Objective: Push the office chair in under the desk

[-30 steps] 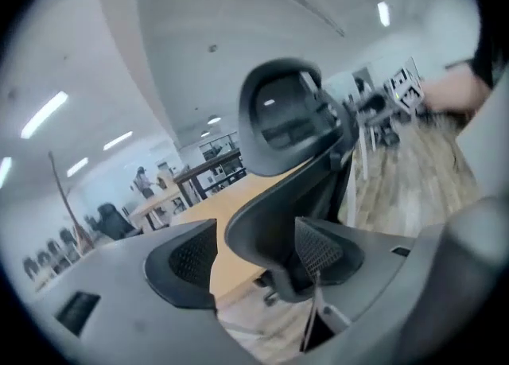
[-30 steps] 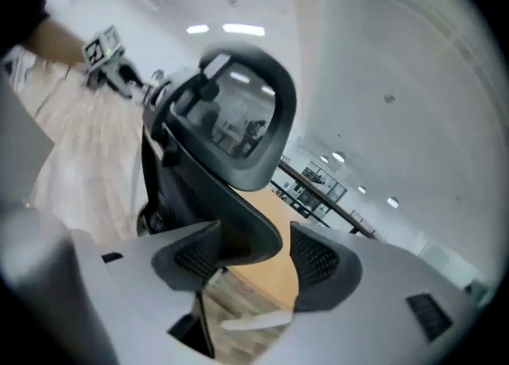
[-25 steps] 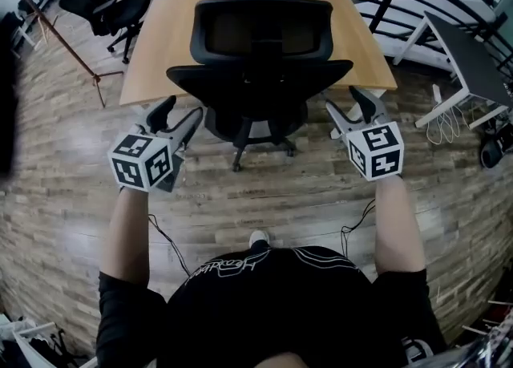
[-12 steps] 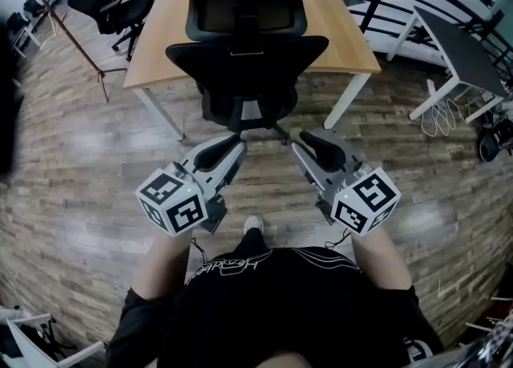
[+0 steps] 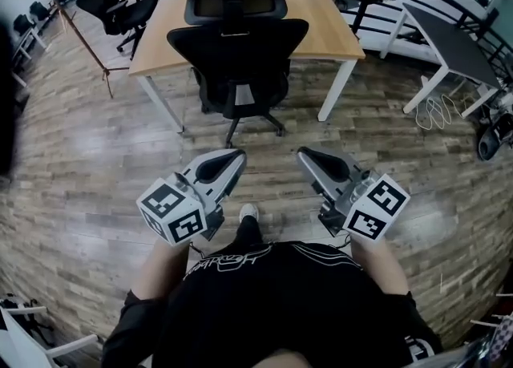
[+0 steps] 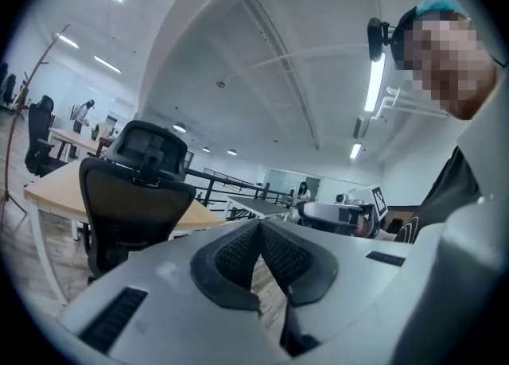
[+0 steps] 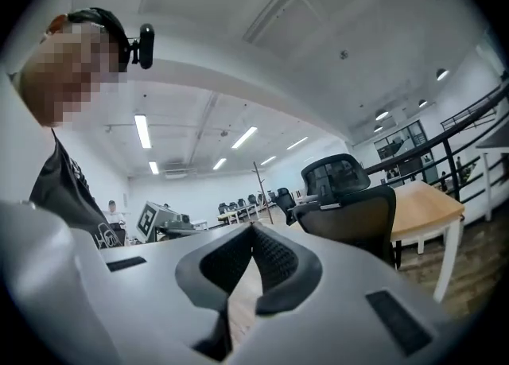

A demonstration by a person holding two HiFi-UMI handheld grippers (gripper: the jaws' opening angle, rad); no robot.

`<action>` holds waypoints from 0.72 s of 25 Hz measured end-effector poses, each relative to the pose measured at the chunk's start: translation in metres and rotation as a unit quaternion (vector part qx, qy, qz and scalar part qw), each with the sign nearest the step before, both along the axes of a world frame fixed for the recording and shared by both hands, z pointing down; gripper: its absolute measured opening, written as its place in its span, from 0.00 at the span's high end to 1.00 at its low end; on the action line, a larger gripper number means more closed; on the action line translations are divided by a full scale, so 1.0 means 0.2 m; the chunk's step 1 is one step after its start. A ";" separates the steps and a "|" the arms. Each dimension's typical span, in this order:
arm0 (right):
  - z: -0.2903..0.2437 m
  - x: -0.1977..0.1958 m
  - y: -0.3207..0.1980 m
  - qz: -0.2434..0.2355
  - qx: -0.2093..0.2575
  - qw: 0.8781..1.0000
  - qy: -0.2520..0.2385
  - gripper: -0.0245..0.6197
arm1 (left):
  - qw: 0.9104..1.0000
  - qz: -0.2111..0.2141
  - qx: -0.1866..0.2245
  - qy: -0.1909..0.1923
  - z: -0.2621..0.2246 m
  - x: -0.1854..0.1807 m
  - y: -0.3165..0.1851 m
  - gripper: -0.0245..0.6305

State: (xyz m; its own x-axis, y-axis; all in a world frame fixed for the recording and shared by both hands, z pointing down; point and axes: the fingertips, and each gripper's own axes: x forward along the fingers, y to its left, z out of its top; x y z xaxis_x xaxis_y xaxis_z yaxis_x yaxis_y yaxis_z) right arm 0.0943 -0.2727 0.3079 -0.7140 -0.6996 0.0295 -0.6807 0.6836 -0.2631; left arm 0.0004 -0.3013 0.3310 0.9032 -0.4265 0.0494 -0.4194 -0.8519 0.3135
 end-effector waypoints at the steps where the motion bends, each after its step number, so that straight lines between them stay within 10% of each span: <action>1: 0.00 0.01 0.05 -0.002 0.001 1.000 -0.001 0.90 | 1.000 -0.002 0.000 -0.001 0.00 0.00 0.04 0.95; 9: -0.02 0.01 0.26 -0.017 0.007 1.000 0.016 0.90 | 0.999 0.020 0.000 0.028 -0.15 0.06 0.31 0.95; 18: 0.00 0.08 0.35 -0.007 0.007 1.000 0.010 0.90 | 0.999 0.021 0.032 -0.027 -0.08 0.16 0.42 0.95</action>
State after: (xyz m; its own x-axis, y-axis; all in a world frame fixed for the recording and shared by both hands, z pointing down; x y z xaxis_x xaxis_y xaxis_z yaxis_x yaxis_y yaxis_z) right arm 0.1100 -0.2021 0.3075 -0.7225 -0.6906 0.0335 -0.6767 0.6963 -0.2392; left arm 0.0326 -0.2181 0.3143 0.9169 -0.3925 0.0724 -0.3982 -0.8867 0.2352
